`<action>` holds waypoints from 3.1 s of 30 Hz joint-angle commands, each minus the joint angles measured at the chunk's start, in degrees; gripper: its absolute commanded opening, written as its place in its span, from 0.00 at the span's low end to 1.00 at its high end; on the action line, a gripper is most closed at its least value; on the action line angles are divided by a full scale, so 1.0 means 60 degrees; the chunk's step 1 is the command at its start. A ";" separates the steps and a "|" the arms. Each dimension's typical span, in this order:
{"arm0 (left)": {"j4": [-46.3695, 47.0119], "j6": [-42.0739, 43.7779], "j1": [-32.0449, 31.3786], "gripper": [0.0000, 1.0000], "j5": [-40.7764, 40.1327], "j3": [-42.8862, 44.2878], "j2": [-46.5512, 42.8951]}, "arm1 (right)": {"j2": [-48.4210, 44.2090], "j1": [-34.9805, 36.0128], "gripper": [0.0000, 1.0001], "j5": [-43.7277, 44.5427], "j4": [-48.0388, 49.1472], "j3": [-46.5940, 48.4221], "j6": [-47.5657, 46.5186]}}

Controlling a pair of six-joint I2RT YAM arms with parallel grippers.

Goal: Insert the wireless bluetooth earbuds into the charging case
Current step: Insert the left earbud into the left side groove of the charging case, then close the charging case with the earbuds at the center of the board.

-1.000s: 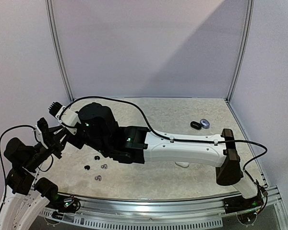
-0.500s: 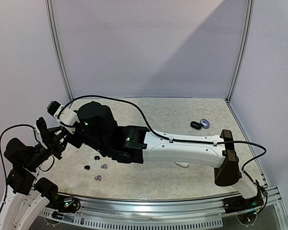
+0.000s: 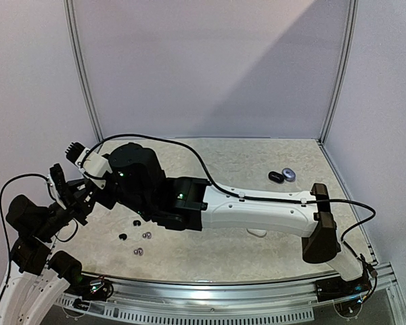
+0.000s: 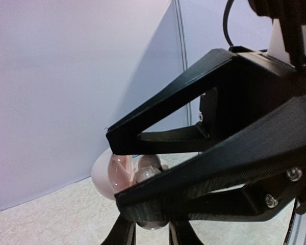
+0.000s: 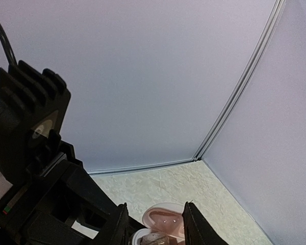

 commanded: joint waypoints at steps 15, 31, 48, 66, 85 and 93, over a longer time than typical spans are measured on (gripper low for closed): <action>-0.0122 0.0498 0.0151 0.00 -0.0080 0.0104 0.0015 | -0.2333 -0.0086 0.44 -0.3981 -0.0964 -0.0660 0.0860; -0.4325 0.4409 0.0254 0.00 0.4994 0.2757 0.1333 | -0.2506 -0.1065 0.14 -0.4334 -0.4194 -0.0581 0.2467; -0.4285 0.4308 0.0265 0.00 0.3911 0.3260 0.2018 | -0.3345 -0.0493 0.10 -0.7139 -0.5506 -0.1468 0.1368; -0.5994 0.7391 0.0251 0.00 0.4223 0.3701 0.2013 | -0.3078 -0.0491 0.99 -0.5883 -0.5177 -0.1438 0.1123; -0.4445 0.5202 0.0250 0.00 0.2459 0.3328 0.2253 | -0.3009 0.0149 0.62 -0.6108 -0.5705 -0.1452 0.0106; -0.4624 0.5031 0.0267 0.00 0.3355 0.3387 0.2118 | -0.3174 0.0150 0.82 -0.4968 -0.5390 -0.1882 -0.0099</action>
